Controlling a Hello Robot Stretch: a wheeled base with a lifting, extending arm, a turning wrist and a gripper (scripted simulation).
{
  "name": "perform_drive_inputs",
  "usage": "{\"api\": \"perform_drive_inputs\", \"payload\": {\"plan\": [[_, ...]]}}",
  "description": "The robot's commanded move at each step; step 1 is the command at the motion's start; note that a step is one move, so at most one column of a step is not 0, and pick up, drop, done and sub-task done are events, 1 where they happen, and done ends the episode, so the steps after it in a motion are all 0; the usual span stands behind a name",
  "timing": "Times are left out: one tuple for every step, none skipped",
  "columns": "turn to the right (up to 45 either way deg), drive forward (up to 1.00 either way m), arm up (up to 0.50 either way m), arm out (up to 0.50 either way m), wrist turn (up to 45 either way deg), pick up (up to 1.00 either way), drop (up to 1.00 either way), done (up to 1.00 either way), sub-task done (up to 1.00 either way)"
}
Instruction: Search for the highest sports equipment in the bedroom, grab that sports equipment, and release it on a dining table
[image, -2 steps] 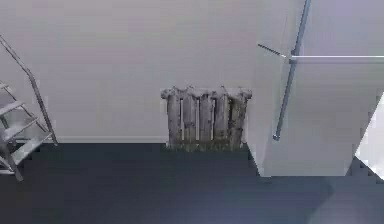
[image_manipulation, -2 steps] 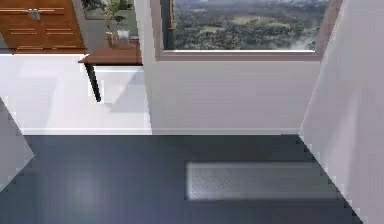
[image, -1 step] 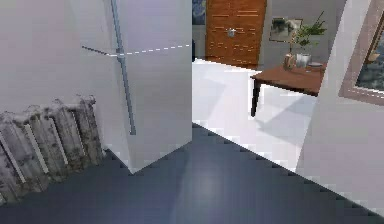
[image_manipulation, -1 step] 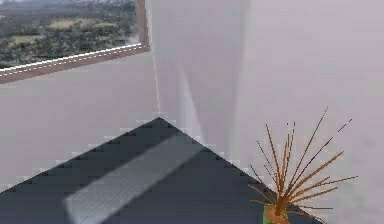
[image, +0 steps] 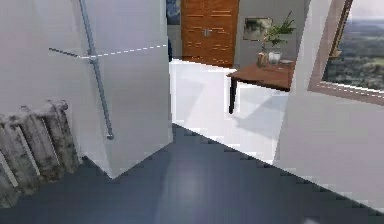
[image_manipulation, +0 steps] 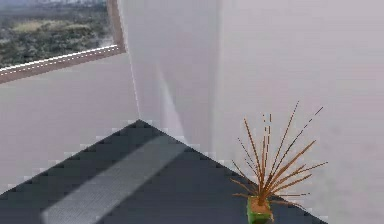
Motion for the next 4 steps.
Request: {"api": "perform_drive_inputs", "payload": {"plan": [[0.0,1.00,0.00,0.00,0.0,0.00,0.00,0.00,0.00],[0.0,0.70,0.00,0.00,0.0,0.00,0.00,0.00,0.00],[0.0,0.95,0.00,0.00,0.0,0.00,0.00,0.00,0.00],[-33.0,0.00,0.00,0.00,0.0,0.00,0.00,0.00,0.00]]}}
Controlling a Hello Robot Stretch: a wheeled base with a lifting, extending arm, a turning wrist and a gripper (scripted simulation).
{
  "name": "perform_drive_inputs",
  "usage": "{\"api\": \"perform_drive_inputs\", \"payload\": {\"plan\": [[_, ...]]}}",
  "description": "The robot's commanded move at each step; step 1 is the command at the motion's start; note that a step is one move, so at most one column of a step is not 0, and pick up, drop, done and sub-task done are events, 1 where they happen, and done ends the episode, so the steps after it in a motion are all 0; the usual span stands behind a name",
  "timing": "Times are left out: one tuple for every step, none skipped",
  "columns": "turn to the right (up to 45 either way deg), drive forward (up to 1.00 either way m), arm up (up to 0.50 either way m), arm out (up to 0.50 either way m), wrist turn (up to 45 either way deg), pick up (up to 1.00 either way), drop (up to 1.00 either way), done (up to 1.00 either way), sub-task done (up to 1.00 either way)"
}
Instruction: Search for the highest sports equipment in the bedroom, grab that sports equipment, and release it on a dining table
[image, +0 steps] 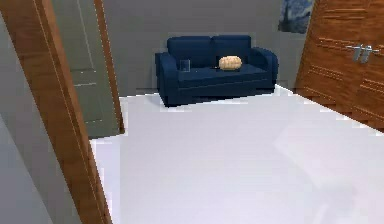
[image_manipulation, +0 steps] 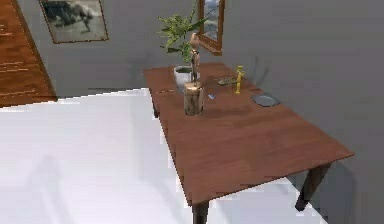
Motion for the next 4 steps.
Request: {"api": "perform_drive_inputs", "payload": {"plan": [[0.0,0.80,0.00,0.00,0.0,0.00,0.00,0.00,0.00],[-45.0,0.00,0.00,0.00,0.0,0.00,0.00,0.00,0.00],[-15.0,0.00,0.00,0.00,0.0,0.00,0.00,0.00,0.00],[0.0,1.00,0.00,0.00,0.0,0.00,0.00,0.00,0.00]]}}
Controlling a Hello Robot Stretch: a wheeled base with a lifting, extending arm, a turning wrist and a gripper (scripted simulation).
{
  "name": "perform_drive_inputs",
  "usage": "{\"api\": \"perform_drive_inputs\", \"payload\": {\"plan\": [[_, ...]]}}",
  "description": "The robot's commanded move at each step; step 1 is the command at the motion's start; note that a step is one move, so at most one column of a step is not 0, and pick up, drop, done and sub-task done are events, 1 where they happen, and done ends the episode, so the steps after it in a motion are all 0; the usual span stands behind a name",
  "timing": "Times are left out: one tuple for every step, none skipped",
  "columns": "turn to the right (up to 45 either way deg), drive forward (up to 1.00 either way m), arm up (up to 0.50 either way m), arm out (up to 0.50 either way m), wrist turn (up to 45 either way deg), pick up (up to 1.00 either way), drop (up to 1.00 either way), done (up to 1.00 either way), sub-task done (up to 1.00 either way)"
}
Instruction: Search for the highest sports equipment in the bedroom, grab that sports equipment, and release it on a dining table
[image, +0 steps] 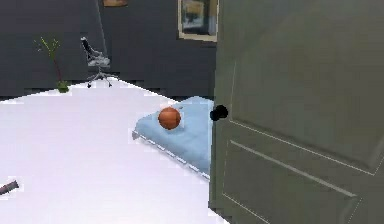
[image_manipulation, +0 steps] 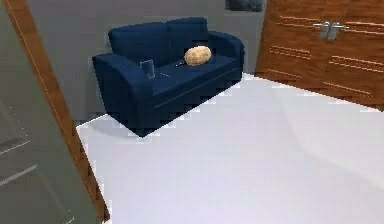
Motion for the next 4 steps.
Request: {"api": "perform_drive_inputs", "payload": {"plan": [[-3.0,0.00,0.00,0.00,0.0,0.00,0.00,0.00,0.00],[0.0,0.80,0.00,0.00,0.0,0.00,0.00,0.00,0.00],[36.0,0.00,0.00,0.00,0.0,0.00,0.00,0.00,0.00],[-45.0,0.00,0.00,0.00,0.0,0.00,0.00,0.00,0.00]]}}
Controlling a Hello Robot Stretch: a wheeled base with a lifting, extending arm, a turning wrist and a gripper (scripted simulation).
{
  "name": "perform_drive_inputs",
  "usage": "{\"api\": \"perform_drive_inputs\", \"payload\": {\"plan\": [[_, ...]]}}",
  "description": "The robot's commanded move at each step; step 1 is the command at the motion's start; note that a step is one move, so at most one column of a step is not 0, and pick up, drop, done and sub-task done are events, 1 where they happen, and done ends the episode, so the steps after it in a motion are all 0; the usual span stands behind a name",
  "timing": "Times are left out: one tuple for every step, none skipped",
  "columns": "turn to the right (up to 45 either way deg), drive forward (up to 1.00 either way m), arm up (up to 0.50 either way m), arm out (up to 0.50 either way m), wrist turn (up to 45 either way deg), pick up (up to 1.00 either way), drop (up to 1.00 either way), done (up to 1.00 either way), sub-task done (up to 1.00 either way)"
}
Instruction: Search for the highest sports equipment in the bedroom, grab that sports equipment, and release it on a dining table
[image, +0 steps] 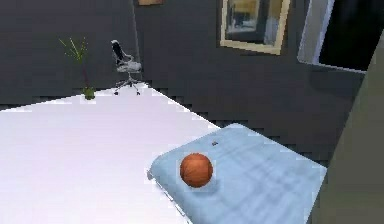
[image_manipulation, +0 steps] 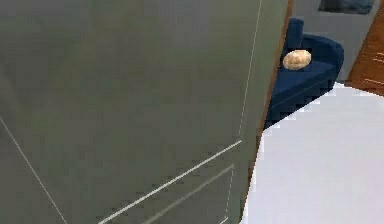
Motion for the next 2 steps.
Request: {"api": "perform_drive_inputs", "payload": {"plan": [[-45.0,0.00,0.00,0.00,0.0,0.00,0.00,0.00,0.00],[-45.0,0.00,0.00,0.00,0.0,0.00,0.00,0.00,0.00]]}}
